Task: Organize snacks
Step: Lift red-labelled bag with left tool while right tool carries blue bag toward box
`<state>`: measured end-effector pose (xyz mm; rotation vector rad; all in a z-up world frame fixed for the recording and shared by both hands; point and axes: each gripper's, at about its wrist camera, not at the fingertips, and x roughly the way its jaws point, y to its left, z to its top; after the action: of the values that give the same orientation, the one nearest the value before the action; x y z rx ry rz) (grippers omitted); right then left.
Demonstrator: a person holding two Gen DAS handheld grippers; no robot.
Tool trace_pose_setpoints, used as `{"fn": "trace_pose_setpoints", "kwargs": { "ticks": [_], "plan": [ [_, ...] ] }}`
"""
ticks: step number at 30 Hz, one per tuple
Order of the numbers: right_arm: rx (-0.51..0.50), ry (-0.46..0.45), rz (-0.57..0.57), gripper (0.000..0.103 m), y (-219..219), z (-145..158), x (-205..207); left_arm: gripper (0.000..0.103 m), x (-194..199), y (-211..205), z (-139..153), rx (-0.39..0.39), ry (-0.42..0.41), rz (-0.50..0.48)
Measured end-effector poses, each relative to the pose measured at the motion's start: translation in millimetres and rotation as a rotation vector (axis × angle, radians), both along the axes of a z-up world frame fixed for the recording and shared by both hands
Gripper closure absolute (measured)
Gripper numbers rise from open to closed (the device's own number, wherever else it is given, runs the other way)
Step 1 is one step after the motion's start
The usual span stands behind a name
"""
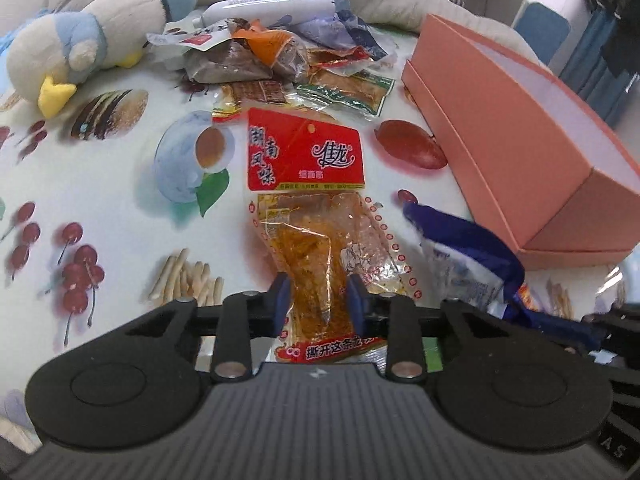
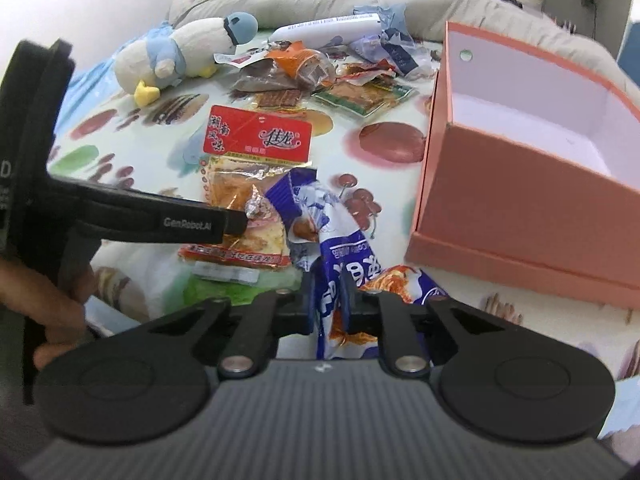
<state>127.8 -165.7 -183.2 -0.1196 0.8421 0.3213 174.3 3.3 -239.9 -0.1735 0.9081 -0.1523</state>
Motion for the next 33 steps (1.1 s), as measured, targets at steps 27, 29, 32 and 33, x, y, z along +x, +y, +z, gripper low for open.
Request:
{"fn": "trace_pose_setpoints", "kwargs": {
  "ticks": [27,29,32,33],
  "plan": [
    [0.162,-0.084,-0.053,0.088,-32.8,85.7,-35.0,0.083,-77.3,22.9,92.4,-0.096,-0.126,0.117],
    [0.173,-0.082,-0.061,0.088,-37.8,87.3,-33.2,0.083,-81.3,21.1,99.4,-0.102,-0.141,0.118],
    [0.185,-0.089,-0.071,0.088,-45.8,91.9,-33.2,0.084,-82.3,15.3,108.9,-0.110,-0.159,0.111],
    [0.187,-0.094,-0.073,0.088,-48.0,93.6,-34.0,0.084,-82.6,12.5,112.4,-0.113,-0.164,0.106]
  ]
}}
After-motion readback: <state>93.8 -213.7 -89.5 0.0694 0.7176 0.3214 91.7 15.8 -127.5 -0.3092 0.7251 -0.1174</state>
